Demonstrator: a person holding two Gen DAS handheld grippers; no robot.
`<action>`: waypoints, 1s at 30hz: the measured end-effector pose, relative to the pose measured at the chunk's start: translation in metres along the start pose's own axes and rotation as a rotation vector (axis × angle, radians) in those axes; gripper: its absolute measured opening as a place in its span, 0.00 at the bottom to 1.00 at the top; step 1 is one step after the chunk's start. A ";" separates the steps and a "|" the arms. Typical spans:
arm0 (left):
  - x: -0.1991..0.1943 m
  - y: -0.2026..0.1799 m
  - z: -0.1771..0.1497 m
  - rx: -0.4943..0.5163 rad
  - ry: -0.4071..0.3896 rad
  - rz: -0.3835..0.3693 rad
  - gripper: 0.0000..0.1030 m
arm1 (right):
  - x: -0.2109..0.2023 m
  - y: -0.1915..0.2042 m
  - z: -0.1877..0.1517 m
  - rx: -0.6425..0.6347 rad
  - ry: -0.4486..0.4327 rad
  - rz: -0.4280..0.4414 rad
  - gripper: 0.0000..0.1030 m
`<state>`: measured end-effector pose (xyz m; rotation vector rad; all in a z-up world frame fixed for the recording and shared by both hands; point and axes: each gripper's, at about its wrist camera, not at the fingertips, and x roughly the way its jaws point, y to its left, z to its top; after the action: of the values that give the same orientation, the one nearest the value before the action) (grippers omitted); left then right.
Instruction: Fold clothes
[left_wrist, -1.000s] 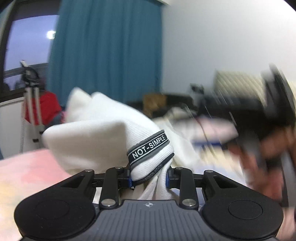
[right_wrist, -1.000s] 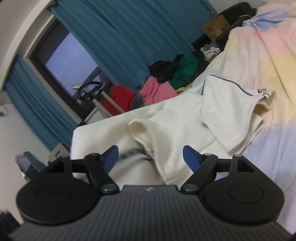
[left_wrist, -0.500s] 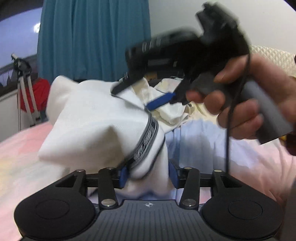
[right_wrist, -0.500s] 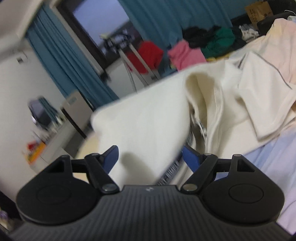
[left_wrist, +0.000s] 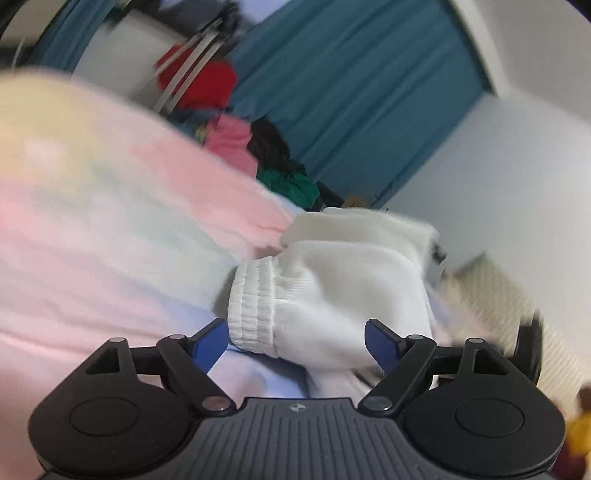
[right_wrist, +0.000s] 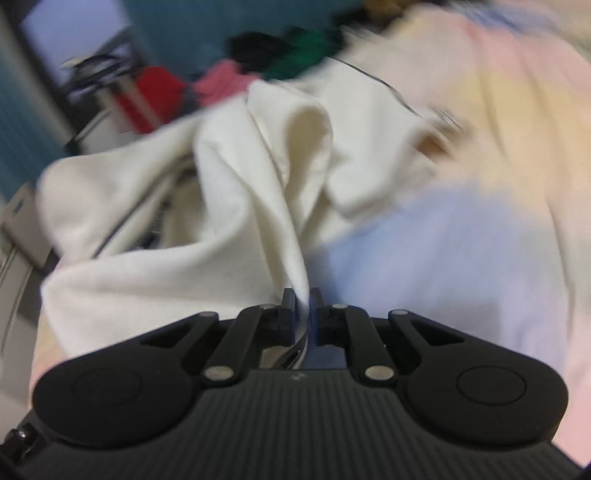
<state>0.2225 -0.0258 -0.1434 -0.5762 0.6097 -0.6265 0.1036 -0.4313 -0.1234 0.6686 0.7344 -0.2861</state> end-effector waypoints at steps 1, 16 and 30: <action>0.008 0.008 0.005 -0.024 0.003 -0.009 0.80 | 0.003 -0.003 -0.001 0.023 0.009 0.001 0.10; 0.103 0.054 0.075 -0.008 0.119 -0.099 0.43 | 0.012 -0.004 -0.003 0.100 -0.007 0.032 0.13; -0.013 -0.041 0.019 0.505 0.244 -0.074 0.12 | -0.063 0.028 -0.006 -0.081 -0.358 0.148 0.23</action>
<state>0.2124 -0.0390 -0.0989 -0.0480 0.6296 -0.8930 0.0682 -0.4058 -0.0698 0.5713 0.3506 -0.2302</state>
